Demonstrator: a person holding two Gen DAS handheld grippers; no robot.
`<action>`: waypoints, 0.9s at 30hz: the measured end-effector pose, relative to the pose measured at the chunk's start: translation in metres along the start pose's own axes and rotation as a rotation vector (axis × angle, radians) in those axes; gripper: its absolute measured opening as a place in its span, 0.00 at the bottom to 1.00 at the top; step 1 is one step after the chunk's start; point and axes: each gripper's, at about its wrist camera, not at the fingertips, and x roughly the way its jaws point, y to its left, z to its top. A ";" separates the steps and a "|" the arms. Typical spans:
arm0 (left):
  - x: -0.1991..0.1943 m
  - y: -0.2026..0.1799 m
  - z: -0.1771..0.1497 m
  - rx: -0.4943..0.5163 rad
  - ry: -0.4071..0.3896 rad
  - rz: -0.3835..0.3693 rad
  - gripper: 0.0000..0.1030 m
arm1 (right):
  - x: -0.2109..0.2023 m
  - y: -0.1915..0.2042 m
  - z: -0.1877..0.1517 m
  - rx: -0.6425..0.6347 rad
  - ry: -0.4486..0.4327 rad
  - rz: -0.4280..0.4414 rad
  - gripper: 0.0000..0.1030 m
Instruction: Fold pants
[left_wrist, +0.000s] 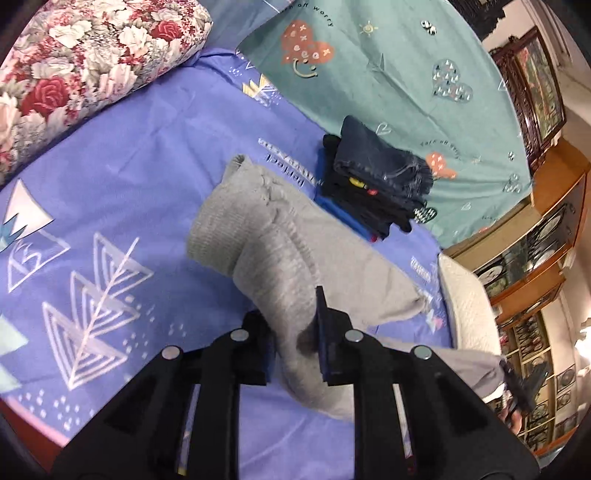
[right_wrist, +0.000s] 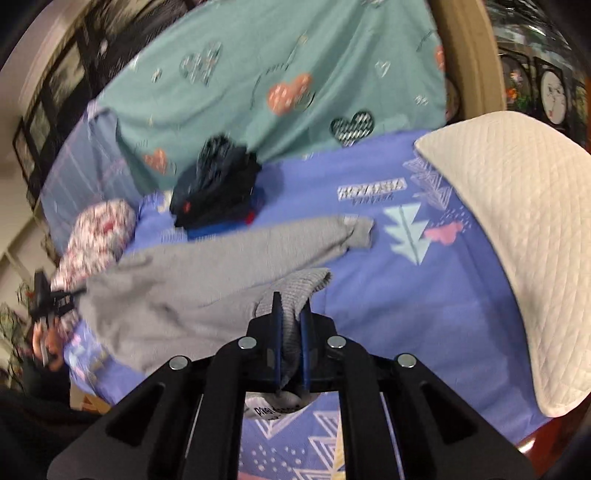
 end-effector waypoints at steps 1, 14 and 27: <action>0.001 0.003 -0.004 0.005 0.025 0.030 0.18 | 0.000 -0.011 0.001 0.035 -0.007 -0.024 0.08; 0.057 0.071 -0.061 -0.048 0.268 0.178 0.96 | 0.097 -0.071 -0.090 0.067 0.363 -0.288 0.75; 0.079 0.047 -0.068 0.072 0.254 0.363 0.61 | 0.076 -0.029 -0.082 -0.117 0.341 -0.297 0.08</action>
